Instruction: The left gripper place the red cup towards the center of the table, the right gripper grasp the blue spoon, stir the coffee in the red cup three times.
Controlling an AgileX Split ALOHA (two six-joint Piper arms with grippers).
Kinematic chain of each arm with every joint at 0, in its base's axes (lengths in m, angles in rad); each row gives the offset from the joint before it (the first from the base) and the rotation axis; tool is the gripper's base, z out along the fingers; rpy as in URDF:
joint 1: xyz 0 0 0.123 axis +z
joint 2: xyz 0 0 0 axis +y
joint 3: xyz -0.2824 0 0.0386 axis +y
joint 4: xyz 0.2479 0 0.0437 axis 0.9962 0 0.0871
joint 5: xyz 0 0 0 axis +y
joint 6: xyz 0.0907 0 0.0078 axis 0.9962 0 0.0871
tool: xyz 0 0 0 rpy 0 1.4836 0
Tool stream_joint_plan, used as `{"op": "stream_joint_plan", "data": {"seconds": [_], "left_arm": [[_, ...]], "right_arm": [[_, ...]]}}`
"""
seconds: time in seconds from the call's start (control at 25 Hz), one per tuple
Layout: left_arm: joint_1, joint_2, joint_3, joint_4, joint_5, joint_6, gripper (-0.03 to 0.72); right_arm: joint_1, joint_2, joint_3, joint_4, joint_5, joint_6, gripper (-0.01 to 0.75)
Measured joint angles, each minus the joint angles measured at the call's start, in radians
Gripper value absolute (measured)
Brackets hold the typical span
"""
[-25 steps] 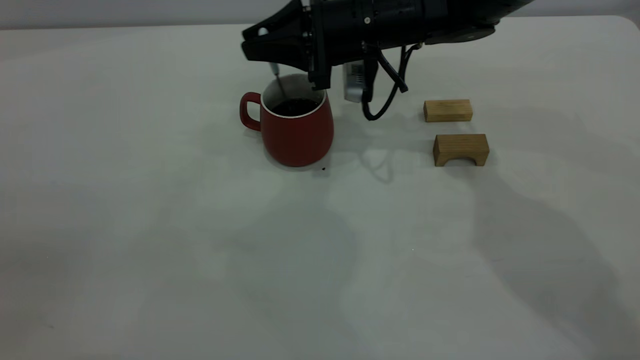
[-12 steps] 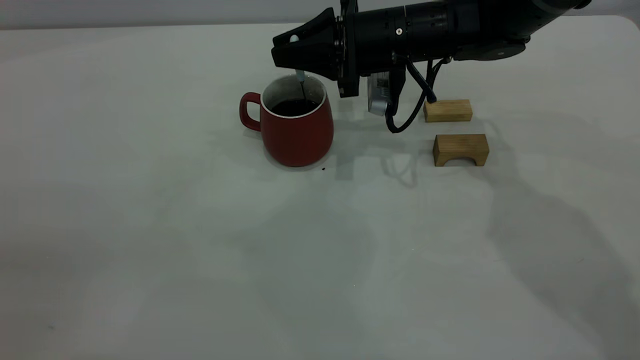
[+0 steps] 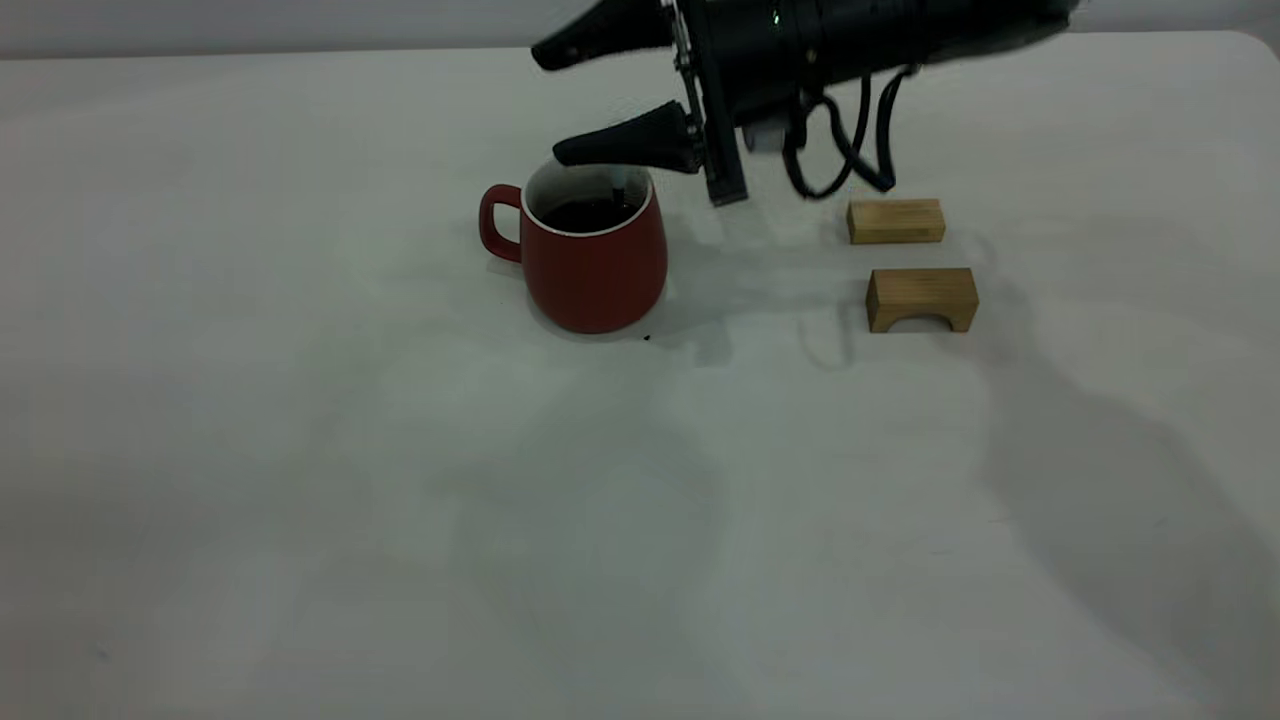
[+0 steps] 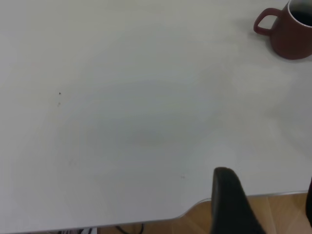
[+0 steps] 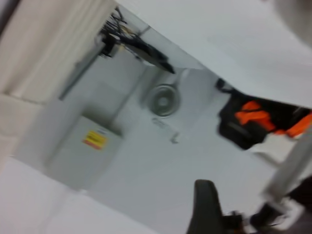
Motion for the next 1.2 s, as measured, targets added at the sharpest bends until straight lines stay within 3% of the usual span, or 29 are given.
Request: {"op": "stream_joint_plan", "data": {"seconds": [0.6,1.2], "left_arm": [[0.000,0.000,0.000,0.000,0.000,0.000,0.446],[0.000,0.000,0.000,0.000,0.000,0.000,0.446]], "right_arm": [[0.000,-0.232,0.000,-0.741,0.020,-0.052,0.574],[0.000,-0.836,0.000,-1.405,0.071,-0.172,0.573]]}}
